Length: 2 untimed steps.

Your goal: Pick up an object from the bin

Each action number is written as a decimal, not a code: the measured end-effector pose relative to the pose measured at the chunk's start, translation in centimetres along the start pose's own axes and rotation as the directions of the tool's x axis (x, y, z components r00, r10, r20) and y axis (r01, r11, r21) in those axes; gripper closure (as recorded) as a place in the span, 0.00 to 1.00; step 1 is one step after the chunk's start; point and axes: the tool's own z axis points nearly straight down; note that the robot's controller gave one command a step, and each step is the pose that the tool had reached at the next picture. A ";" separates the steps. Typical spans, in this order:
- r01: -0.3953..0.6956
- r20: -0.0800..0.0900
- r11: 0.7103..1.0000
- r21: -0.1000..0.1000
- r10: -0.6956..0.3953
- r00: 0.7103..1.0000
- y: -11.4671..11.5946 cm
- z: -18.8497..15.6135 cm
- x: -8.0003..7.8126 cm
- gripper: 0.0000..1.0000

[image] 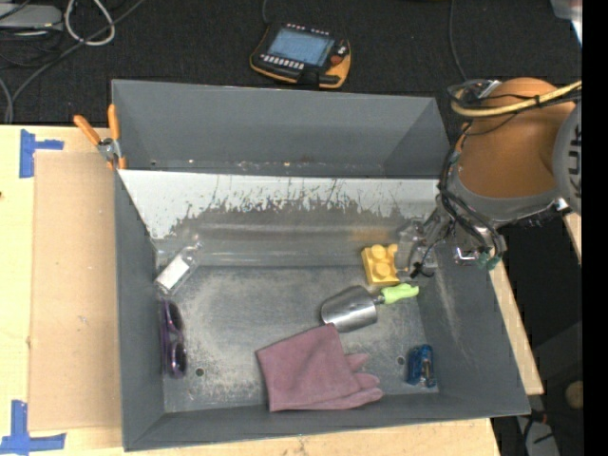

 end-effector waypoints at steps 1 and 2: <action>-0.073 0.007 0.997 -0.001 0.073 0.997 2.5 2.8 2.2 1.00; -0.072 0.007 0.997 -0.001 0.072 0.997 2.4 3.9 1.1 1.00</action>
Offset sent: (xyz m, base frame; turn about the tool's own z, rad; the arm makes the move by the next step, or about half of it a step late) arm 0.0071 0.0192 -0.0532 0.0673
